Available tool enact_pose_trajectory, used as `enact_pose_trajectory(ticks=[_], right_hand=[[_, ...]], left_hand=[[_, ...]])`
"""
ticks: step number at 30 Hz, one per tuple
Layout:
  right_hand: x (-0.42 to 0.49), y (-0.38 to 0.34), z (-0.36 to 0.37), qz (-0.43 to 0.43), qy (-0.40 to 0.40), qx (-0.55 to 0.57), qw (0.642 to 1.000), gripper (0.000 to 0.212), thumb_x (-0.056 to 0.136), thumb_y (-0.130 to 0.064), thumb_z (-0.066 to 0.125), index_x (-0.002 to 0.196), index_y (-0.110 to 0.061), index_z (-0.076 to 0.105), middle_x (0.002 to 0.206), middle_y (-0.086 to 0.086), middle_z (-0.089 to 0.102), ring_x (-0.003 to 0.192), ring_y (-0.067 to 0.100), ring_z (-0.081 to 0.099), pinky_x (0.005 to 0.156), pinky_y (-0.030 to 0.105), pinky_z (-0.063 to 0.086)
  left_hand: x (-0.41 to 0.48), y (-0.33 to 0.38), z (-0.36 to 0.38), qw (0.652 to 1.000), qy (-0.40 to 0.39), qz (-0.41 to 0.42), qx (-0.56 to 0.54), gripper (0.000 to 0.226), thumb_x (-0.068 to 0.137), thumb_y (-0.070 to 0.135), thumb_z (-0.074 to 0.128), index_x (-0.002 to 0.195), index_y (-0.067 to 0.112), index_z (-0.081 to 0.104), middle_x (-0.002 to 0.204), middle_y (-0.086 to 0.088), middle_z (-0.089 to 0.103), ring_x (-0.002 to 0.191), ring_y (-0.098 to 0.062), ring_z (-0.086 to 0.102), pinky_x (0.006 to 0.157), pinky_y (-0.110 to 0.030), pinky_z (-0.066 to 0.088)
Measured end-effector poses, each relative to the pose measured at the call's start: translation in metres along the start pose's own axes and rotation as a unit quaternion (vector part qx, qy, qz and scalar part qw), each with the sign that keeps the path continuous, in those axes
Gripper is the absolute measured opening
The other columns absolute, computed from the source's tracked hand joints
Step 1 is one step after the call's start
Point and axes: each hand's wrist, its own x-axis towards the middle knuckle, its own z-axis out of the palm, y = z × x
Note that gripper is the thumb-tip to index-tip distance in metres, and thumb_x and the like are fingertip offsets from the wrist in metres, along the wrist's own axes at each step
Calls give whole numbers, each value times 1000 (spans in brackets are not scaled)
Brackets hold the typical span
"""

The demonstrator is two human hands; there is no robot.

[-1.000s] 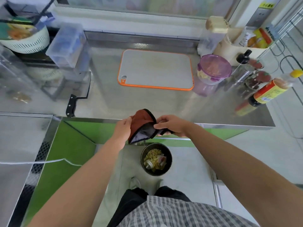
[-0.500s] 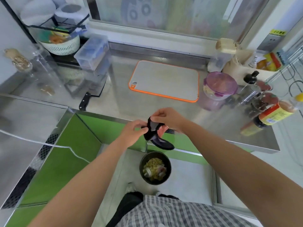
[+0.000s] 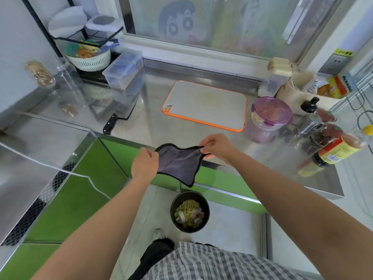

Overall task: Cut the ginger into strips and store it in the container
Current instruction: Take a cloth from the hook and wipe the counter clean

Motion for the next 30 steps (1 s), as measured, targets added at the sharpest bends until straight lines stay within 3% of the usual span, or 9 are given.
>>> enact_pose_trajectory(ticks=[3,5,8,12,18,22,24,27,30], right_hand=[[-3,-9,7,-22,-23,37,999,11,82,8,64,88,-1,67,74,12,63,63,18,64,61,23,57],[-6,-19,16,-24,-40,70,997,13,83,9,61,83,-3,66,75,10,64,64,15,64,59,19,54],[-8,-32,27,14,-96,189,977,20,87,8,49,99,8,65,88,14,67,74,19,67,61,19,53],[-5,-37,29,39,-164,298,940,35,84,18,33,104,11,62,103,23,63,86,28,68,75,25,58],[1,-50,38,-83,-114,45,989,4,87,-16,67,85,-12,68,77,-4,63,71,5,55,68,20,43],[9,-65,55,-111,-140,139,974,14,91,-8,60,78,-14,59,79,2,62,78,15,57,83,31,46],[9,-74,62,-121,-164,157,966,13,90,-2,59,80,-11,58,79,8,63,74,18,59,76,28,52],[11,-84,71,-136,-186,119,966,13,87,1,62,81,-11,60,79,9,62,72,19,59,71,26,51],[14,-89,78,-143,-186,89,968,13,89,-9,62,78,-16,62,77,6,62,74,18,56,71,27,46]], left_hand=[[-5,-2,1,997,-15,70,-30,25,85,18,65,106,10,54,105,-7,60,90,-25,58,78,-34,45],[-16,11,1,984,-103,100,-108,24,84,24,69,103,16,57,100,4,64,84,-13,61,72,-27,45],[-30,27,6,952,-211,123,-187,31,80,22,77,106,18,61,96,9,67,86,-2,62,69,-10,46],[-23,27,6,962,-113,113,-220,9,88,9,64,97,10,65,83,0,66,75,-12,57,70,-19,44],[-16,24,-19,976,-77,111,-170,17,89,7,53,78,15,63,57,9,50,53,-8,43,53,-23,32],[-20,28,-39,968,-41,116,-219,13,95,18,53,85,16,62,71,9,58,64,-6,51,55,-10,37],[-22,35,-50,940,-10,95,-326,15,96,22,55,96,10,63,86,2,64,72,-3,59,59,-6,42],[-16,38,-60,932,30,95,-349,12,93,17,61,91,8,67,80,1,67,64,4,60,63,-18,48],[-3,32,-65,940,42,79,-330,9,89,16,66,87,8,69,79,-6,68,65,-10,61,67,-32,52]])
